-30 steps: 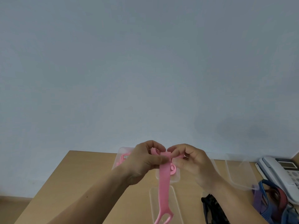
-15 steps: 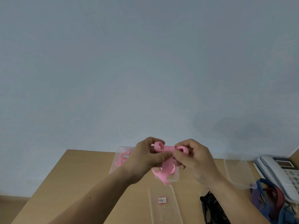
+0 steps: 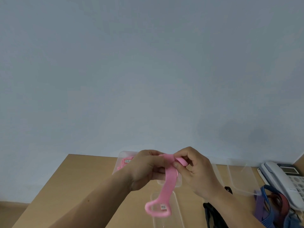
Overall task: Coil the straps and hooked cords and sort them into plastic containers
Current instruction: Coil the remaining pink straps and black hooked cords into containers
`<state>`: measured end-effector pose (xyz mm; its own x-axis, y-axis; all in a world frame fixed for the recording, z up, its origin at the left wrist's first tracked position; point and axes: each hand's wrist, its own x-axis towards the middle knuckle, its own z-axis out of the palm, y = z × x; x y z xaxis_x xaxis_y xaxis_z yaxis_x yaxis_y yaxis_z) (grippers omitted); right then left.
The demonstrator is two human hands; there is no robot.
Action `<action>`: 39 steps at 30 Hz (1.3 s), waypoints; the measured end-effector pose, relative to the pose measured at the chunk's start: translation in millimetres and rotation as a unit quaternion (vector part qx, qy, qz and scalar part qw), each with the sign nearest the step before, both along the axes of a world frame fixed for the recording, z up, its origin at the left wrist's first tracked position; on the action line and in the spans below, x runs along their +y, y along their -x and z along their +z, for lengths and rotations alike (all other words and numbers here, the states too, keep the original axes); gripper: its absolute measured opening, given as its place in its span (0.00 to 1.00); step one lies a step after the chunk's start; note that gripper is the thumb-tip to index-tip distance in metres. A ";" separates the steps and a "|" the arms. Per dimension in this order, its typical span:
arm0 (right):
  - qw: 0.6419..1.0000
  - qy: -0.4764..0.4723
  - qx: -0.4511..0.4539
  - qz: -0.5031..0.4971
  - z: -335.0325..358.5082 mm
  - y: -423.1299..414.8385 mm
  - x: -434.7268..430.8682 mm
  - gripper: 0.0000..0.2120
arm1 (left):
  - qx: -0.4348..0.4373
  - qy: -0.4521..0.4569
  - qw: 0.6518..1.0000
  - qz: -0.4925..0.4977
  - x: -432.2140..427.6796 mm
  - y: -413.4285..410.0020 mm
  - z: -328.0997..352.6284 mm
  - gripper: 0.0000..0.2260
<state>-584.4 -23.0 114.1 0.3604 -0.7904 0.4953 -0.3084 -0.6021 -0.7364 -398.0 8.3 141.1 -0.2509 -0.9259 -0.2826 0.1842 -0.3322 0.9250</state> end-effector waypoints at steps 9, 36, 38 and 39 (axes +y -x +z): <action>0.980 -0.171 -0.068 0.079 2.4 5.3 -0.1 0.12 | 0.018 0.019 0.998 0.062 2.9 2.5 -2.6 0.07; 0.975 -0.193 -0.105 0.024 0.6 3.8 0.4 0.06 | 0.003 -0.017 1.000 -0.024 1.5 -4.9 -7.8 0.16; 0.988 -0.145 -0.057 0.018 1.8 3.7 -1.6 0.06 | 0.015 -0.021 1.000 -0.016 1.6 -4.3 -6.1 0.17; 0.992 -0.117 -0.032 0.016 1.6 4.0 -2.9 0.07 | 0.019 -0.018 0.999 -0.019 1.3 -4.0 -5.8 0.13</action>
<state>-588.5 -25.9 115.7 0.3610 -0.8751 0.3223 -0.2398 -0.4210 -0.8748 -394.0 9.7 135.3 -0.2962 -0.9052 -0.3048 0.2052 -0.3719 0.9053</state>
